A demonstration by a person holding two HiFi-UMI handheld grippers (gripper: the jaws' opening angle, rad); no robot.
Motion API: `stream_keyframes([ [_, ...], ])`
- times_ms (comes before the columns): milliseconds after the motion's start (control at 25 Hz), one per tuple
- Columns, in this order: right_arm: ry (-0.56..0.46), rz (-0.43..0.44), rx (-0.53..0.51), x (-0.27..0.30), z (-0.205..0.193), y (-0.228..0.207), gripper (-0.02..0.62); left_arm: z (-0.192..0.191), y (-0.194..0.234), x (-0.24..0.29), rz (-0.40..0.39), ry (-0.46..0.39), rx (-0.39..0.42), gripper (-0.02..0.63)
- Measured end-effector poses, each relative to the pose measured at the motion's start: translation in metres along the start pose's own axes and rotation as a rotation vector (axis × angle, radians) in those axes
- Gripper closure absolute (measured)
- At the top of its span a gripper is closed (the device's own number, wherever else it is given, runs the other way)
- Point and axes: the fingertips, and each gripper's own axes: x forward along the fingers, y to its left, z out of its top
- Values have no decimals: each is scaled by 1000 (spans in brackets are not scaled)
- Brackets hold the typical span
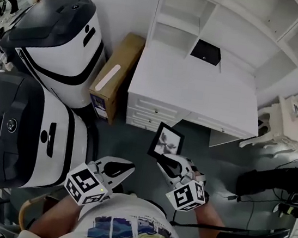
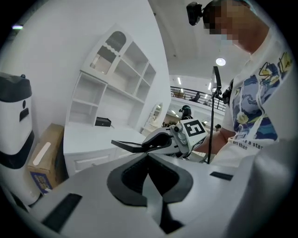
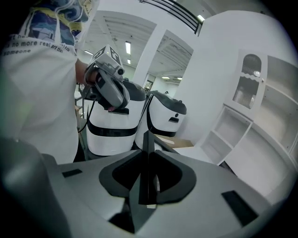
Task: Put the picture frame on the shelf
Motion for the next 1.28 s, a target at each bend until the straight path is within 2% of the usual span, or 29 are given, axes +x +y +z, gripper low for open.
stream_keyframes([
  [240,14,-28,-29,50,22,-56,491,31,61,-11,-29,-7,21,594],
  [560,32,-47,-85,107,25,-138,491,51,133,-18,13,-6,-2,592],
  [760,20,-43,-121,145,12,-203,491,66,172,-1,72,-6,-17,594],
  [1080,0,19,-188,209,-12,-296,491,126,233,38,189,-47,-22,594],
  [1280,-15,54,-227,252,-27,-346,491,149,261,61,243,-38,-36,594],
])
